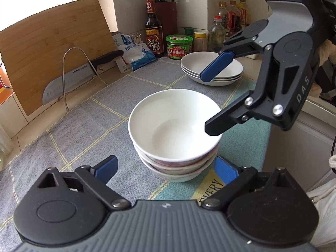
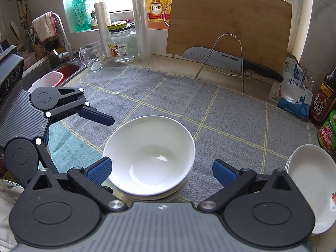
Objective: Organize plates and bowls
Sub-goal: 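Grip the three-bowl stack from opposite sides with both grippers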
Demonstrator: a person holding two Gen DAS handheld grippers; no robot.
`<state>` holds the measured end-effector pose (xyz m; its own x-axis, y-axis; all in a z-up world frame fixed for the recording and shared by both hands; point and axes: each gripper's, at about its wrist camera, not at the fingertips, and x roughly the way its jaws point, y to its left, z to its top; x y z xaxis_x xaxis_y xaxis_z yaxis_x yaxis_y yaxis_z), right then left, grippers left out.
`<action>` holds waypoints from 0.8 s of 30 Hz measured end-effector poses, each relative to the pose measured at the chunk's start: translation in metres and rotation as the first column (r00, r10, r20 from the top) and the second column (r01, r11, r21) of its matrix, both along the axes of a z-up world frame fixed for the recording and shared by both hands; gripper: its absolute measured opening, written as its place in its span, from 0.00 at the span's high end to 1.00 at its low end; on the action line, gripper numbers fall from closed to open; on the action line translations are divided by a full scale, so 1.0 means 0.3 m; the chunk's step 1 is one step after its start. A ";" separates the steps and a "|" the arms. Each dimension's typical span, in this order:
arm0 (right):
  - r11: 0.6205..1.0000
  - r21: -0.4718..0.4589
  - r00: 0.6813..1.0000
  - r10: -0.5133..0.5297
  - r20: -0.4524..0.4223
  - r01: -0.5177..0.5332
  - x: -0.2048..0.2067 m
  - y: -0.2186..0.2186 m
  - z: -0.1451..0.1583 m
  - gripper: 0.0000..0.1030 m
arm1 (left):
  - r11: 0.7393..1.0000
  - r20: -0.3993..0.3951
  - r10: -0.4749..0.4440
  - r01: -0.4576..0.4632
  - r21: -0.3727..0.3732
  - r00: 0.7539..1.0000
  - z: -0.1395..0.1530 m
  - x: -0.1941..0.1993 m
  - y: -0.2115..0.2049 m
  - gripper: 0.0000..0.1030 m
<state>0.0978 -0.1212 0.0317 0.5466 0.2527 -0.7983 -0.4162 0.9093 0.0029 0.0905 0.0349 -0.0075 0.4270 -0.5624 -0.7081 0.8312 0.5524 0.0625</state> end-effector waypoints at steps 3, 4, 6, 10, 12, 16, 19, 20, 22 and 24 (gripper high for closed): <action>0.999 -0.049 1.000 0.017 0.009 -0.016 -0.039 0.017 -0.008 0.00 | 0.999 -0.007 -0.032 0.032 -0.003 0.999 -0.010 -0.001 0.024 0.05; 0.998 -0.060 1.000 0.019 0.010 -0.018 -0.055 0.022 -0.016 0.00 | 0.999 -0.003 -0.036 0.036 -0.009 0.999 -0.014 -0.002 0.031 0.05; 0.997 -0.076 1.000 0.017 0.003 -0.017 -0.072 0.030 -0.034 0.00 | 0.998 0.007 -0.055 0.055 -0.014 0.998 -0.029 -0.003 0.043 0.05; 0.995 -0.102 1.000 -0.001 -0.014 -0.001 -0.089 0.044 -0.095 0.00 | 0.997 -0.004 -0.082 0.082 0.003 0.997 -0.071 0.008 0.047 0.05; 0.993 -0.121 1.000 -0.006 -0.014 0.004 -0.086 0.045 -0.131 0.00 | 0.997 -0.032 -0.073 0.073 0.006 0.997 -0.092 0.025 0.046 0.05; 0.989 -0.147 0.999 0.032 -0.007 -0.033 -0.068 0.038 -0.188 0.00 | 0.996 -0.012 -0.083 0.083 0.014 0.997 -0.128 0.041 0.033 0.05; 0.987 -0.138 0.997 0.083 -0.003 -0.083 -0.040 0.028 -0.212 0.00 | 0.996 0.002 -0.090 0.090 0.019 0.996 -0.139 0.044 0.012 0.05; 0.986 -0.135 0.995 0.100 -0.001 -0.099 -0.033 0.024 -0.215 0.00 | 0.995 0.000 -0.092 0.092 0.023 0.996 -0.141 0.046 0.005 0.05; 0.982 -0.121 0.989 0.146 -0.003 -0.146 -0.015 0.010 -0.220 0.00 | 0.994 0.007 -0.102 0.102 0.035 0.995 -0.141 0.048 -0.012 0.05; 0.974 -0.095 0.979 0.204 -0.009 -0.204 0.002 -0.004 -0.220 0.00 | 0.992 0.010 -0.121 0.121 0.044 0.993 -0.143 0.052 -0.028 0.05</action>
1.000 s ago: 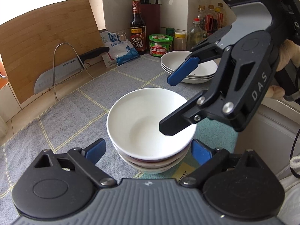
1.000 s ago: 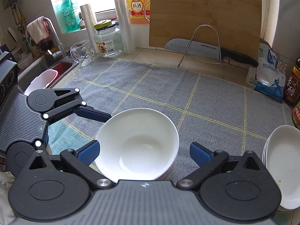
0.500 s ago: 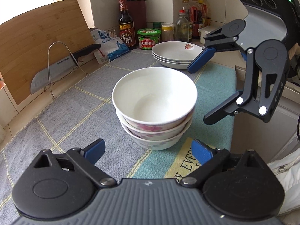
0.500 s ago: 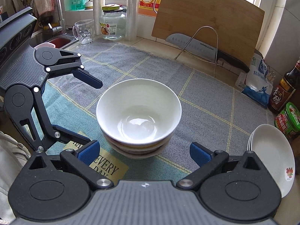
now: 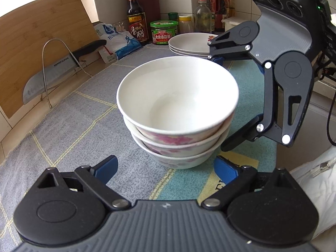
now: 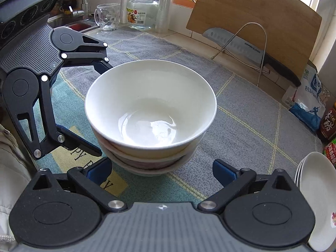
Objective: Organize plates and bowls
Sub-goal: 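Grip the three-bowl stack from opposite sides with both grippers, then lift the bowl stack with both grippers and carry it over the fruit-print plates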
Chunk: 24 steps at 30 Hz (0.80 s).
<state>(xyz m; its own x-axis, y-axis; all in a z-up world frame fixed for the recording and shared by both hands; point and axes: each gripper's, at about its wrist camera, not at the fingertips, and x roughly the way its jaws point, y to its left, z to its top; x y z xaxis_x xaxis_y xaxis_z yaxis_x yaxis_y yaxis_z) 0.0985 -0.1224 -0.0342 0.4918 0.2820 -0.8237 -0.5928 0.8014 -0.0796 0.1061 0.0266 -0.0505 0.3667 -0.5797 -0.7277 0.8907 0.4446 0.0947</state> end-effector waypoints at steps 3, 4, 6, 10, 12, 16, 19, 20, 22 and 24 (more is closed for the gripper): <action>0.996 0.025 0.997 0.081 -0.019 -0.080 0.030 -0.017 0.004 0.00 | 1.000 -0.026 -0.004 0.004 0.004 1.000 -0.013 0.021 -0.017 0.06; 0.994 0.030 0.994 0.104 -0.025 -0.104 0.038 -0.021 0.005 0.00 | 1.000 -0.040 -0.006 0.006 0.001 0.999 -0.015 0.029 -0.019 0.06; 0.988 0.040 0.988 0.153 -0.033 -0.151 0.053 -0.026 0.010 0.00 | 1.000 -0.061 -0.019 0.019 -0.005 0.998 -0.018 0.041 -0.021 0.07; 0.975 0.066 0.974 0.217 -0.065 -0.213 0.079 -0.039 0.007 0.00 | 0.998 -0.082 -0.058 0.059 0.001 0.995 -0.025 0.059 -0.027 0.07; 0.968 0.072 0.966 0.245 -0.080 -0.239 0.089 -0.044 0.001 0.01 | 0.997 -0.096 -0.082 0.083 0.007 0.992 -0.024 0.069 -0.035 0.08; 0.961 0.090 0.957 0.272 -0.105 -0.263 0.109 -0.051 -0.003 0.02 | 0.990 -0.109 -0.135 0.139 0.026 0.985 -0.019 0.081 -0.045 0.10; 0.952 0.091 0.947 0.301 -0.115 -0.291 0.116 -0.046 -0.003 0.03 | 0.982 -0.120 -0.180 0.185 0.035 0.976 -0.016 0.092 -0.058 0.11; 0.950 0.091 0.943 0.309 -0.120 -0.300 0.120 -0.047 -0.003 0.03 | 0.979 -0.122 -0.195 0.201 0.037 0.973 -0.015 0.095 -0.061 0.11; 0.946 0.095 0.938 0.320 -0.131 -0.310 0.130 -0.046 -0.005 0.04 | 0.973 -0.130 -0.220 0.226 0.036 0.967 -0.015 0.105 -0.066 0.12; 0.944 0.102 0.934 0.327 -0.145 -0.315 0.140 -0.045 -0.008 0.05 | 0.968 -0.142 -0.242 0.249 0.033 0.960 -0.015 0.113 -0.067 0.12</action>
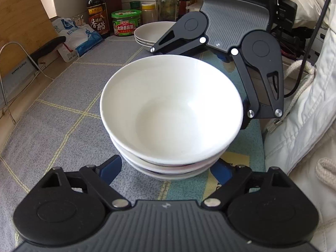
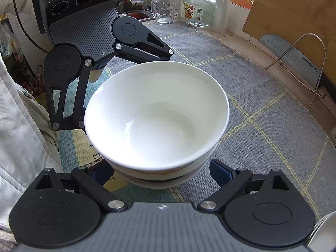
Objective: Organize plates and bowls
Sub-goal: 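Lift the bowl stack with both grippers and carry it over the fruit-print plates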
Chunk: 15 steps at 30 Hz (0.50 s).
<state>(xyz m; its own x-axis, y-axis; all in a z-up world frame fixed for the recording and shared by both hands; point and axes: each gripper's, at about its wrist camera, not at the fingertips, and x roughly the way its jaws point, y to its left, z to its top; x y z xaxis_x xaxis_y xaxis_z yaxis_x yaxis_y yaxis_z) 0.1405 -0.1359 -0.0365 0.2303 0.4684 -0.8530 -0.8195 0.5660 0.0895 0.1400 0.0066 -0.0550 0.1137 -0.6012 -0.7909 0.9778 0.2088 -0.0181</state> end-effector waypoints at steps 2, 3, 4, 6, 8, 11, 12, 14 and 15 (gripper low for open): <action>1.000 0.003 1.000 0.004 -0.013 -0.004 0.006 0.001 -0.001 0.05 | 1.000 -0.013 -0.016 0.016 -0.003 1.000 -0.001 0.008 -0.002 0.12; 1.000 0.004 1.000 0.004 -0.021 -0.004 0.008 0.000 -0.002 0.05 | 1.000 -0.020 -0.022 0.022 -0.005 1.000 -0.001 0.011 -0.002 0.13; 1.000 0.006 1.000 0.003 -0.028 -0.003 0.011 0.000 -0.003 0.06 | 1.000 -0.026 -0.029 0.029 -0.006 0.999 0.000 0.014 -0.002 0.14; 1.000 0.018 0.999 0.004 -0.053 -0.003 0.021 0.001 -0.004 0.08 | 0.999 -0.036 -0.045 0.045 -0.010 0.998 0.001 0.017 0.000 0.16; 1.000 0.016 0.998 0.008 -0.061 -0.007 0.019 0.004 0.000 0.12 | 0.998 -0.035 -0.055 0.055 -0.011 0.998 0.002 0.018 0.000 0.16; 1.000 0.009 0.998 0.010 -0.064 -0.010 0.020 0.006 0.005 0.12 | 0.998 -0.039 -0.069 0.068 -0.017 0.997 0.001 0.024 0.003 0.18; 1.000 0.009 0.998 0.011 -0.065 -0.010 0.021 0.006 0.006 0.12 | 0.997 -0.039 -0.071 0.070 -0.018 0.997 0.001 0.024 0.003 0.18; 1.000 0.006 0.998 0.010 -0.066 -0.010 0.020 0.008 0.010 0.12 | 0.997 -0.036 -0.075 0.074 -0.018 0.997 0.001 0.022 0.004 0.18; 1.000 0.004 0.998 0.010 -0.065 -0.010 0.019 0.008 0.011 0.12 | 0.997 -0.035 -0.076 0.076 -0.019 0.996 0.001 0.021 0.004 0.18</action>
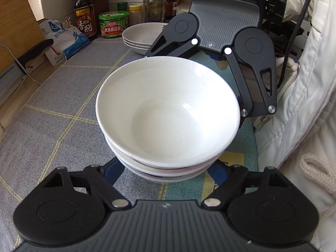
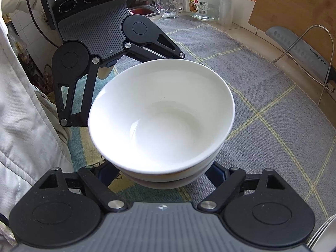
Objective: Organize plates and bowls
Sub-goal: 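Lift the bowl stack with both grippers and carry it over the fruit-print plates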
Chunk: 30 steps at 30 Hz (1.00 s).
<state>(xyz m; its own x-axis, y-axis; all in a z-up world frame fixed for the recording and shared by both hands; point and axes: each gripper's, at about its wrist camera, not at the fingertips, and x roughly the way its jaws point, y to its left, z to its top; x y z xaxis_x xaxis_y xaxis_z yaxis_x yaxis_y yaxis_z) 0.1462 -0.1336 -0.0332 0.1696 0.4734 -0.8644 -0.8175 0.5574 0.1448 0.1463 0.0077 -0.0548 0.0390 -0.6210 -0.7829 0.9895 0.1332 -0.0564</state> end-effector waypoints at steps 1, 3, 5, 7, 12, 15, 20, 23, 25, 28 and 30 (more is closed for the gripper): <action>1.000 -0.002 1.000 -0.001 0.001 0.001 0.000 0.001 0.001 0.12 | 1.000 -0.001 -0.001 0.001 -0.001 1.000 -0.001 0.000 0.001 0.18; 1.000 -0.006 1.000 -0.001 0.001 0.001 0.001 0.004 0.002 0.12 | 1.000 -0.002 -0.003 0.003 -0.003 1.000 -0.001 0.000 0.002 0.18; 1.000 -0.009 1.000 -0.003 0.002 0.003 0.000 0.007 0.003 0.12 | 1.000 -0.005 -0.007 0.007 -0.004 1.000 -0.002 0.003 0.001 0.17; 1.000 -0.012 1.000 -0.006 0.003 0.006 0.001 0.011 0.004 0.12 | 1.000 -0.005 -0.010 0.010 -0.005 1.000 -0.002 0.005 -0.001 0.17; 1.000 -0.020 1.000 -0.019 0.011 0.019 -0.003 0.016 0.012 0.12 | 1.000 -0.006 -0.004 0.004 -0.007 1.000 -0.001 0.003 0.000 0.18; 1.000 -0.025 1.000 -0.018 0.023 0.018 -0.009 0.017 0.024 0.12 | 1.000 -0.016 0.004 -0.005 -0.004 1.000 0.003 0.007 -0.003 0.18; 1.000 -0.020 0.999 -0.014 0.035 0.014 -0.018 -0.003 0.049 0.12 | 1.000 0.005 0.013 -0.013 -0.004 1.000 0.026 -0.002 -0.020 0.18; 1.000 -0.015 0.999 -0.006 0.037 0.007 -0.020 -0.025 0.058 0.12 | 1.000 0.020 0.020 -0.020 0.007 1.000 0.041 -0.010 -0.045 0.18; 1.000 -0.010 0.999 -0.001 0.038 0.001 -0.023 -0.041 0.066 0.12 | 1.000 0.022 0.026 -0.027 0.015 0.999 0.047 -0.015 -0.062 0.18; 1.000 -0.001 0.999 0.008 0.036 -0.008 -0.029 -0.078 0.078 0.12 | 0.999 0.025 0.035 -0.036 0.023 0.999 0.056 -0.024 -0.091 0.18; 1.000 0.003 0.999 0.013 0.039 -0.014 -0.034 -0.108 0.090 0.12 | 0.999 0.029 0.042 -0.043 0.025 0.999 0.063 -0.029 -0.117 0.18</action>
